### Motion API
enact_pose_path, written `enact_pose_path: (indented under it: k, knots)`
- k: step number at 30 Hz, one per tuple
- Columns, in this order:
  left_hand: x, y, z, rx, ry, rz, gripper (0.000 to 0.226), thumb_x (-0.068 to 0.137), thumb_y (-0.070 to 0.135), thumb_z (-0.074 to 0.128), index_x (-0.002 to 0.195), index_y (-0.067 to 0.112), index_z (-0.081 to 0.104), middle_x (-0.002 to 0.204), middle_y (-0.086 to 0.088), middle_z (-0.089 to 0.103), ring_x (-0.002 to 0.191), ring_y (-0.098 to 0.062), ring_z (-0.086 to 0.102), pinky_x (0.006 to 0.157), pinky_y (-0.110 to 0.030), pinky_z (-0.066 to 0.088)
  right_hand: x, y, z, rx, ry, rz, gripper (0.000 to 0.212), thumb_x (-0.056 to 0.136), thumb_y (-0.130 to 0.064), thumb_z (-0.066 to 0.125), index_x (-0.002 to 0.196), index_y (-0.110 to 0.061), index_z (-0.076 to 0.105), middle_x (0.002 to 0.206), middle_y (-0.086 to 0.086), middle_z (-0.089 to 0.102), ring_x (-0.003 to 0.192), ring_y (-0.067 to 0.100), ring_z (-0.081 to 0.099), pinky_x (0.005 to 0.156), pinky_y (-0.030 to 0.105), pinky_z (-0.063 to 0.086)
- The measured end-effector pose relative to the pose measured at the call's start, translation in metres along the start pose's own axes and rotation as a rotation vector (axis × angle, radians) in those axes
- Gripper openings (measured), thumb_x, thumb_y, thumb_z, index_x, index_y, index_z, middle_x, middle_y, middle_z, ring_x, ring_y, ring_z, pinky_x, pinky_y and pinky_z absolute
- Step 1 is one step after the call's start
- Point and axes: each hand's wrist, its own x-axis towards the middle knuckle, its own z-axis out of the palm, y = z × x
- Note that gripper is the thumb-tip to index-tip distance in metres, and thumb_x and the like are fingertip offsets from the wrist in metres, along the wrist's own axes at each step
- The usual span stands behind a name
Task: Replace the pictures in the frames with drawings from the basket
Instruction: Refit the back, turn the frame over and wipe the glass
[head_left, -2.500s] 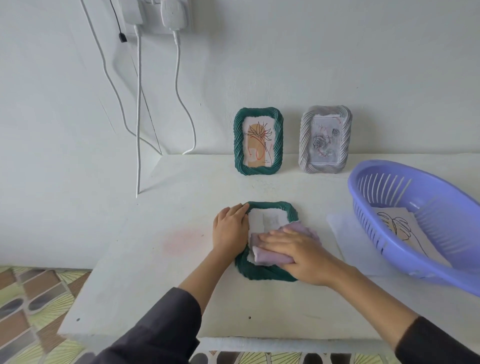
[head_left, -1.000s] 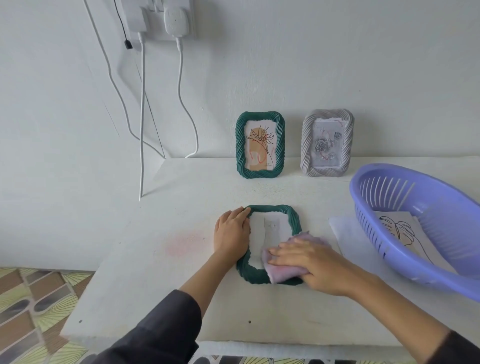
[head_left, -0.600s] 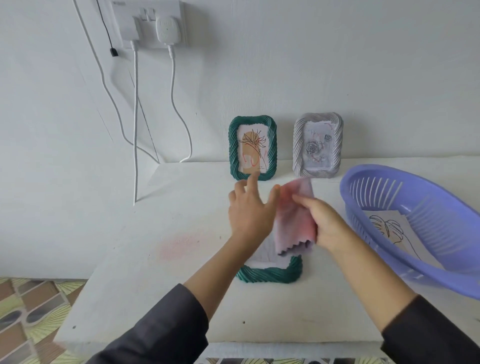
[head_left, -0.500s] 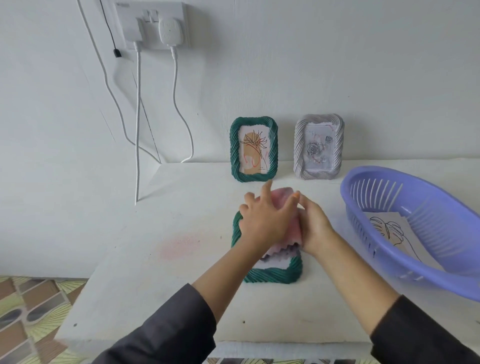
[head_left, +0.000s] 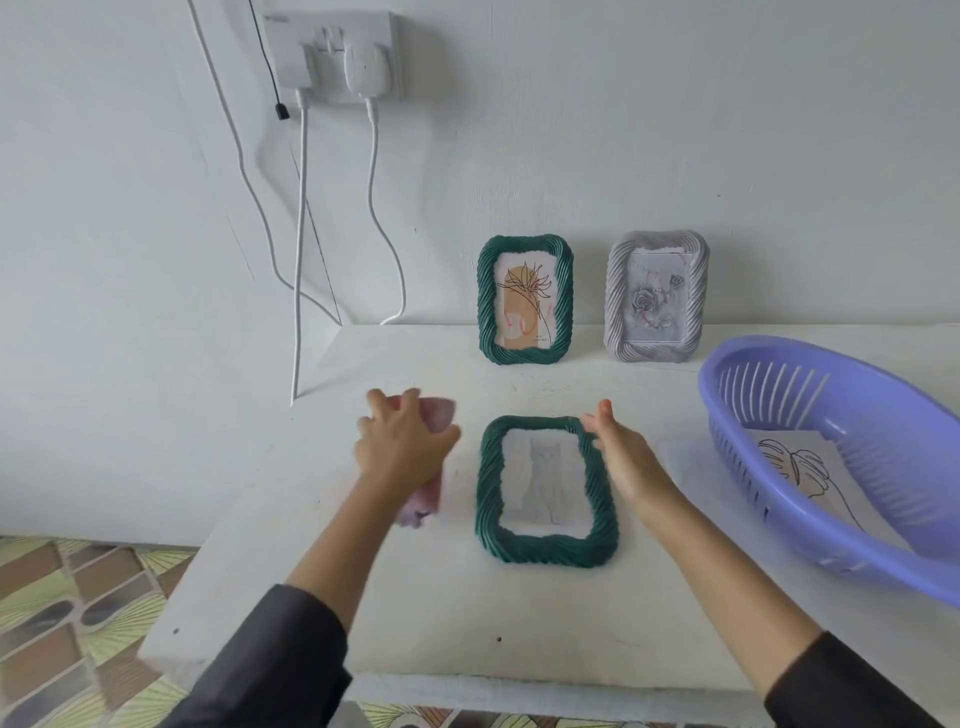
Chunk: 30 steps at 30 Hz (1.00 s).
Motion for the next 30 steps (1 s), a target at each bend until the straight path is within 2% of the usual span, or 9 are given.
enact_pose_path:
  k: [2, 4, 6, 9, 18, 21, 23, 25, 30]
  knots:
    - [0.012, -0.027, 0.012, 0.149, -0.069, -0.035, 0.068, 0.082, 0.063, 0.043, 0.14, 0.029, 0.03, 0.141, -0.007, 0.021, 0.126, -0.034, 0.032, 0.1, -0.047, 0.034, -0.002, 0.009, -0.004, -0.129, 0.117, -0.045, 0.056, 0.099, -0.037, 0.028, 0.121, 0.011, 0.048, 0.128, 0.027, 0.051, 0.121, 0.036, 0.046, 0.102, 0.039, 0.035]
    - [0.016, -0.043, 0.026, 0.199, -0.094, -0.044, 0.07, 0.083, 0.07, 0.032, 0.142, 0.034, 0.024, 0.147, -0.006, 0.019, 0.132, -0.032, 0.026, 0.104, -0.048, 0.026, -0.001, 0.021, -0.004, -0.292, 0.18, -0.094, 0.041, 0.098, -0.027, 0.039, 0.127, 0.001, 0.049, 0.135, 0.019, 0.049, 0.127, 0.029, 0.043, 0.105, 0.033, 0.032]
    - [0.018, -0.047, 0.032, 0.189, -0.073, -0.042, 0.07, 0.083, 0.071, 0.025, 0.144, 0.035, 0.02, 0.149, -0.005, 0.018, 0.135, -0.032, 0.024, 0.105, -0.049, 0.023, 0.002, 0.037, -0.001, -0.485, 0.156, -0.115, 0.046, 0.096, -0.026, 0.041, 0.138, -0.008, 0.039, 0.146, 0.009, 0.038, 0.135, 0.024, 0.032, 0.11, 0.032, 0.026]
    - [0.019, -0.046, 0.032, 0.186, -0.067, -0.048, 0.07, 0.085, 0.071, 0.022, 0.144, 0.035, 0.019, 0.15, -0.005, 0.017, 0.136, -0.031, 0.023, 0.105, -0.049, 0.023, 0.004, 0.057, 0.004, -0.654, 0.152, -0.1, 0.049, 0.097, -0.029, 0.037, 0.141, -0.008, 0.033, 0.15, 0.006, 0.03, 0.139, 0.021, 0.025, 0.114, 0.03, 0.02]
    - [0.017, -0.046, 0.027, 0.191, -0.114, -0.047, 0.067, 0.088, 0.063, 0.026, 0.147, 0.034, 0.015, 0.151, -0.006, 0.013, 0.136, -0.03, 0.02, 0.107, -0.046, 0.021, 0.001, 0.063, 0.009, -0.687, 0.19, -0.124, 0.049, 0.098, -0.033, 0.035, 0.14, -0.008, 0.036, 0.151, 0.006, 0.03, 0.141, 0.019, 0.023, 0.115, 0.03, 0.017]
    - [0.013, -0.042, 0.021, 0.111, -0.101, -0.053, 0.067, 0.089, 0.063, 0.023, 0.148, 0.033, 0.013, 0.157, -0.006, 0.0, 0.144, -0.031, 0.005, 0.114, -0.051, 0.004, -0.001, 0.059, 0.008, -0.645, 0.184, -0.116, 0.051, 0.097, -0.035, 0.035, 0.141, -0.009, 0.035, 0.152, 0.004, 0.029, 0.141, 0.018, 0.022, 0.115, 0.03, 0.017]
    - [0.006, -0.032, 0.018, 0.05, 0.028, -0.004, 0.064, 0.091, 0.06, 0.023, 0.147, 0.029, 0.017, 0.158, -0.006, -0.003, 0.146, -0.028, -0.003, 0.115, -0.051, -0.007, -0.005, 0.055, 0.005, -0.568, 0.186, -0.102, 0.054, 0.097, -0.038, 0.036, 0.142, -0.009, 0.033, 0.152, 0.003, 0.028, 0.141, 0.017, 0.022, 0.115, 0.03, 0.018]
    - [-0.007, -0.016, 0.017, 0.042, 0.12, 0.072, 0.06, 0.094, 0.055, 0.024, 0.145, 0.024, 0.025, 0.157, -0.007, 0.004, 0.146, -0.027, -0.001, 0.116, -0.049, -0.008, -0.011, 0.053, 0.004, -0.557, 0.201, -0.077, 0.057, 0.095, -0.041, 0.038, 0.142, -0.009, 0.033, 0.153, 0.002, 0.026, 0.142, 0.017, 0.021, 0.115, 0.031, 0.018]
    - [-0.049, 0.018, 0.041, 0.13, -0.113, 0.179, 0.052, 0.097, 0.045, 0.023, 0.126, 0.014, 0.053, 0.15, -0.011, 0.025, 0.139, -0.028, 0.016, 0.114, -0.045, 0.01, -0.024, 0.054, 0.012, -0.759, 0.195, -0.062, 0.058, 0.095, -0.044, 0.037, 0.141, -0.009, 0.034, 0.155, 0.005, 0.021, 0.142, 0.021, 0.021, 0.116, 0.032, 0.017]
